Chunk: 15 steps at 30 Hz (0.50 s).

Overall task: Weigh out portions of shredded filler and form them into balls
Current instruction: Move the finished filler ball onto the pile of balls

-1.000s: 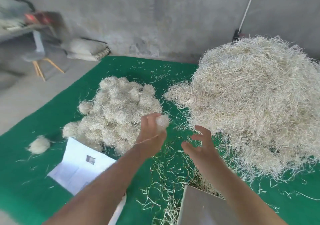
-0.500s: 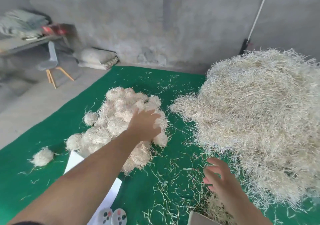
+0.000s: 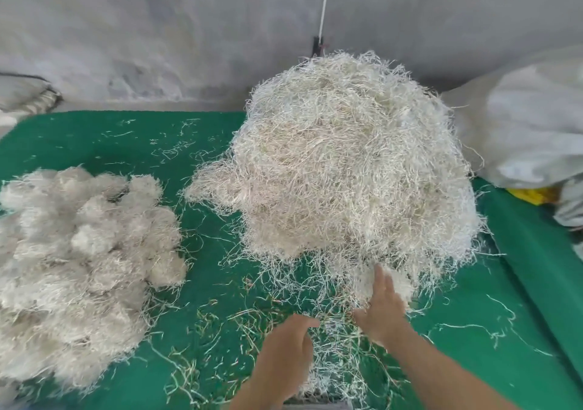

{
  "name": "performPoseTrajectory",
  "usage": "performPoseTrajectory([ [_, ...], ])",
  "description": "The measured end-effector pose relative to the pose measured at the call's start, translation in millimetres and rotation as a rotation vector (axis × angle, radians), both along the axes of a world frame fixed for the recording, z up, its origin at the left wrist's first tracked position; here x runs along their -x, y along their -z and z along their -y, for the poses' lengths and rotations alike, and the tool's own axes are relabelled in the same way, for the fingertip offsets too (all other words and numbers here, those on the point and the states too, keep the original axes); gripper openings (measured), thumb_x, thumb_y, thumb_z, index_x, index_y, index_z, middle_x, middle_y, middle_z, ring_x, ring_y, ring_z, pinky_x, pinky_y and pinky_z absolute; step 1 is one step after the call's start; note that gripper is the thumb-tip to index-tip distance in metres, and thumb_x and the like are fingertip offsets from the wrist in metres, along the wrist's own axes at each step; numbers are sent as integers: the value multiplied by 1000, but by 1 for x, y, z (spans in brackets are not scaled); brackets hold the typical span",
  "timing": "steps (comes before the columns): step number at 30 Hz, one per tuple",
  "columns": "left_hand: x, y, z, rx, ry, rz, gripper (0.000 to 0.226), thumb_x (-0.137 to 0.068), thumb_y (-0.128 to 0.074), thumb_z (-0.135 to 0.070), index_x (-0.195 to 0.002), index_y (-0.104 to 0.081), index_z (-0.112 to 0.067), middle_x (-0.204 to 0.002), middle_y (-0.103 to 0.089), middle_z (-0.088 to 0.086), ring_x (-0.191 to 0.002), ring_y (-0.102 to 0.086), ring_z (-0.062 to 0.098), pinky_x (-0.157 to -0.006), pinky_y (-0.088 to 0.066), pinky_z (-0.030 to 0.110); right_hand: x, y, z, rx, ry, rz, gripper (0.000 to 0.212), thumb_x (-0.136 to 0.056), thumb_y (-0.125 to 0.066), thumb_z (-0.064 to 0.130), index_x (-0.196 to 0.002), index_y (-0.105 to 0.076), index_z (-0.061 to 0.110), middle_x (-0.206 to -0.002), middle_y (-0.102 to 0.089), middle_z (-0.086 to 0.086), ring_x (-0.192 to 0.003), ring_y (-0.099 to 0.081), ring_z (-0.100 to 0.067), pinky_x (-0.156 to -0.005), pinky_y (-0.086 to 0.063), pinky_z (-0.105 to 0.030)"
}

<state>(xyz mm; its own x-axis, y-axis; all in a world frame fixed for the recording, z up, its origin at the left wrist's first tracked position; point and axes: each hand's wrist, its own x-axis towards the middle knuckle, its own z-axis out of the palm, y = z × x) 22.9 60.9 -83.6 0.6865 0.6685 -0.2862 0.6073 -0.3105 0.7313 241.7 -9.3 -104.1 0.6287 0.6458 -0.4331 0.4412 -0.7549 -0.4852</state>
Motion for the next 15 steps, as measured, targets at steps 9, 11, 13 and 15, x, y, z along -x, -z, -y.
performPoseTrajectory([
  [9, -47, 17, 1, 402, -269, -63, 66, -97, -59, -18, -157, -34, -31, -157, -38, 8, -108, -68, 17, -87, -61, 34, -13, 41, -3, 245, 37, 152, 62, -99, -60, 34, -154, -35, 20, -149, -45, -14, -132, -50, -37, -108, -49, -55],
  [11, -50, 22, -2, 328, -288, -137, 81, -92, -64, -21, -160, -23, -35, -164, -23, 3, -142, -44, 32, -112, -46, 53, -7, 43, -6, 211, -10, 181, 51, -100, -59, 31, -148, -45, 20, -149, -37, -14, -137, -41, -39, -115, -42, -55],
  [13, -55, 22, -6, 363, -310, -47, 88, -90, -68, -33, -161, -17, -36, -166, -20, -1, -147, -36, 33, -116, -39, 59, 0, 40, -10, 64, -69, 141, 46, -97, -61, 28, -140, -50, 16, -142, -33, -10, -135, -38, -37, -118, -36, -53],
  [15, -64, 14, -18, 536, -449, 179, 90, -91, -71, -47, -161, -16, -39, -168, -22, 0, -148, -35, 32, -119, -29, 64, 12, 30, -13, -97, -104, 33, 44, -95, -62, 24, -137, -50, 14, -133, -39, -4, -116, -51, -20, -110, -44, -42],
])
